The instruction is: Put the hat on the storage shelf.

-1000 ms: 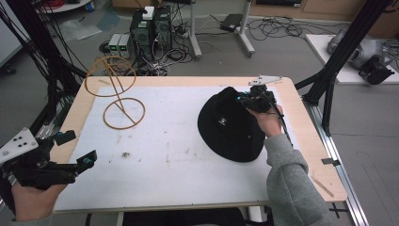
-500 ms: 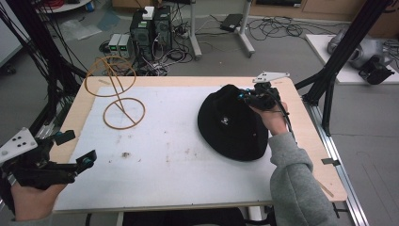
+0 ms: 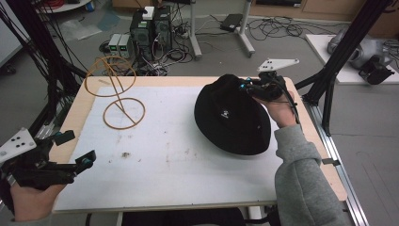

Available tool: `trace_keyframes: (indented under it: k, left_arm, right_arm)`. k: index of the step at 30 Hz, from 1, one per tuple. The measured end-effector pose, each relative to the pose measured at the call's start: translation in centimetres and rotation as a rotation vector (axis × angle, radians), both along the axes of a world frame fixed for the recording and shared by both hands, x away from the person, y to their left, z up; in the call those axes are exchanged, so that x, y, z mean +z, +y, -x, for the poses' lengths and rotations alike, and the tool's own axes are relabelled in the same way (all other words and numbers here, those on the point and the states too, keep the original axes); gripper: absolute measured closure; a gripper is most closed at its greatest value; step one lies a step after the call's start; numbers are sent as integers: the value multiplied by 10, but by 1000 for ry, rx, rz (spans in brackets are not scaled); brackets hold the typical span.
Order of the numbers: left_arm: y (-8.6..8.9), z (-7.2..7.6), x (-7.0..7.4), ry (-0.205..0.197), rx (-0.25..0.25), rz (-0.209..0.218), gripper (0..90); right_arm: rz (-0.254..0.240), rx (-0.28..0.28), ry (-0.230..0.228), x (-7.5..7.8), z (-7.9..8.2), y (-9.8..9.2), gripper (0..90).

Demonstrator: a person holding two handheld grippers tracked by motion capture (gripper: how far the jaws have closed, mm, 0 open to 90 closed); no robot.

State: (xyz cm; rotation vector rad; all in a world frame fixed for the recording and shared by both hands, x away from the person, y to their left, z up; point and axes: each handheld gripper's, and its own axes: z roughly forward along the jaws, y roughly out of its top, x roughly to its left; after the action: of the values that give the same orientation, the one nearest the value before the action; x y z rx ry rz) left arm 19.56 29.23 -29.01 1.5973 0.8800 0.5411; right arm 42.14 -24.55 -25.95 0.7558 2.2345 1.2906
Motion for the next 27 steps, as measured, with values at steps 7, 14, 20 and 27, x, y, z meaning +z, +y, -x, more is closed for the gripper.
trace_keyframes:
  k: [7, 14, 20, 27]
  left_arm:
    - [2, 2, 1, -6, -1, 4, 17]
    - [6, 3, 0, -5, 1, 21, 17]
    - [5, 4, 0, -2, 0, 17, 17]
    - [6, 3, -1, -2, 0, 17, 17]
  right_arm:
    - [-9, 42, -26, 29, 2, 4, 876]
    - [-57, 56, -37, 51, -1, 2, 877]
    - [-75, 73, -34, 63, 0, 0, 877]
    - [-105, 80, -34, 72, 3, -6, 878]
